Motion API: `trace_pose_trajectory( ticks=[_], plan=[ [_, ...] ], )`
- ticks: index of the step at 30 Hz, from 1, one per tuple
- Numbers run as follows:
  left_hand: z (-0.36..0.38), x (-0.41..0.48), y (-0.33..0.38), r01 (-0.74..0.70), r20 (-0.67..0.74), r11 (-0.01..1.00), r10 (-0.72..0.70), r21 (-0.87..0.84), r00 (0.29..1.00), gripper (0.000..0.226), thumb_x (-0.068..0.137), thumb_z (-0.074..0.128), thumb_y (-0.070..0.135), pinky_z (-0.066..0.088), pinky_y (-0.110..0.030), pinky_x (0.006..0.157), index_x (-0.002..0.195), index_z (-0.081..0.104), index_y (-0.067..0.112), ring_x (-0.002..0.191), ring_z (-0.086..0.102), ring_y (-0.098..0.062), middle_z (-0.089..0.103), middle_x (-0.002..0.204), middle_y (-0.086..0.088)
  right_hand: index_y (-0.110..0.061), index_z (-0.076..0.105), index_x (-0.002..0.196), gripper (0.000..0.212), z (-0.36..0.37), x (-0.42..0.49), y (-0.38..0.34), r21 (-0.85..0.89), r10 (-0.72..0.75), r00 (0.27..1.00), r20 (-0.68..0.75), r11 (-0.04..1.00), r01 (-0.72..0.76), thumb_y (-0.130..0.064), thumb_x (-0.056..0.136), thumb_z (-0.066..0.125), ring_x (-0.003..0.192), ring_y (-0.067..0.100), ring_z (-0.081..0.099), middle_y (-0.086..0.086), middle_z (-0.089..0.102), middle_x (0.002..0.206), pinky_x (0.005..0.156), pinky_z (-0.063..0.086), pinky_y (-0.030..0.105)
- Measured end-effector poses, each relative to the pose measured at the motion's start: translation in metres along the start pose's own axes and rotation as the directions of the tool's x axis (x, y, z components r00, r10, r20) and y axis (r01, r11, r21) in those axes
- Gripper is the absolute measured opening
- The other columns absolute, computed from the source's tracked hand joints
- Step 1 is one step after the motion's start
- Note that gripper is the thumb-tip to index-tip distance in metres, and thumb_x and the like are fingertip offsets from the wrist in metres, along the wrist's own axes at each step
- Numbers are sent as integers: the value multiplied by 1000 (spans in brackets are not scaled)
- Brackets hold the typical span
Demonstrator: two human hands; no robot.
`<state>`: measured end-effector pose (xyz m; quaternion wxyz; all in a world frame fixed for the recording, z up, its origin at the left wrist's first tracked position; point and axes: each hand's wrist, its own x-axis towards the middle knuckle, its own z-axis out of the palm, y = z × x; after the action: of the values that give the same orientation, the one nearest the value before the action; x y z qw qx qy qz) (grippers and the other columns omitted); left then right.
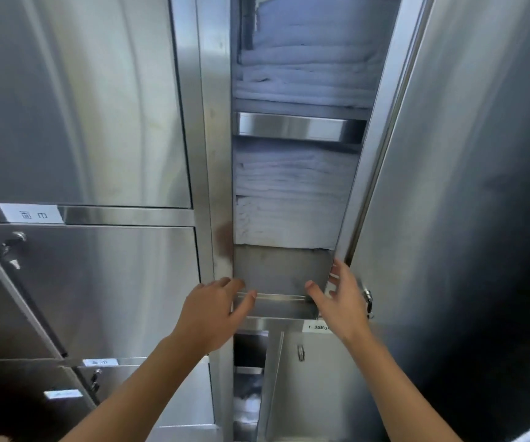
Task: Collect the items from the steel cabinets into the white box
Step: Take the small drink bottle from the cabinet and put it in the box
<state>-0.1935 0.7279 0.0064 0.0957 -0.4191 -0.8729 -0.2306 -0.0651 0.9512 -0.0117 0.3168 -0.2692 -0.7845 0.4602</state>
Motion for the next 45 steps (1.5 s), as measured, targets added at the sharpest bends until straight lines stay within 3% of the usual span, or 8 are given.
trace_pose_trajectory(
  ticks=[2,5,7,11,22,30,38,45],
  plan=[
    [-8,-7,-12,8,-5,1000,-8,16,1000,62,95,20,66,41,-22,80,120,62,29,88,60,-7,69,109,11,-50,42,134,61,19,-3,-6,-6,-14,999,49,1000,14,-42,87,78,116,-18,51,-30,53,130,87,44,4],
    [-21,-14,-29,18,9,1000,-18,23,1000,58,97,25,64,42,-22,87,124,61,28,99,63,-9,67,119,11,-34,36,153,77,46,-6,-16,-29,-16,991,136,999,20,-47,88,75,133,5,49,-16,51,146,111,45,33],
    [-30,-19,-38,32,8,999,-32,26,999,61,95,22,67,43,-24,90,125,61,29,103,62,-10,66,123,12,-35,28,157,83,60,-6,-26,-75,-20,986,165,997,32,-51,89,72,141,13,44,-11,44,155,116,40,42],
    [-46,-27,-51,63,-9,997,-62,37,998,68,93,16,70,45,-28,94,127,60,30,105,62,-11,65,126,11,-38,23,157,82,86,-10,-43,-102,-28,985,172,994,47,-50,91,71,141,16,44,-9,45,153,113,39,40],
    [-54,-39,-80,60,-57,996,-56,62,997,68,92,16,68,36,-24,79,121,63,28,95,63,-13,69,117,10,-29,18,162,87,113,-19,-59,-109,-29,967,254,992,58,-44,94,70,143,18,41,-3,40,158,118,37,42],
    [-13,-42,-68,12,13,1000,-12,17,1000,57,96,26,62,36,-24,77,117,65,25,77,51,-6,70,106,8,-28,32,157,79,87,-60,-14,-199,40,965,261,980,14,-56,91,65,144,16,42,-5,41,160,117,40,46],
    [29,-57,-38,-27,113,999,30,-25,993,61,96,23,64,38,-25,82,123,62,26,94,62,-12,70,112,7,-29,38,154,92,60,-90,22,-208,108,963,247,977,-56,-78,77,54,138,5,46,-12,47,154,114,43,39],
    [54,-82,-36,56,158,998,-62,39,985,62,94,20,67,35,-24,78,116,62,27,87,61,-11,70,108,9,-33,41,151,71,58,-105,52,-215,145,935,324,974,-76,-63,89,60,132,4,48,-15,50,149,109,42,29]
  ],
)
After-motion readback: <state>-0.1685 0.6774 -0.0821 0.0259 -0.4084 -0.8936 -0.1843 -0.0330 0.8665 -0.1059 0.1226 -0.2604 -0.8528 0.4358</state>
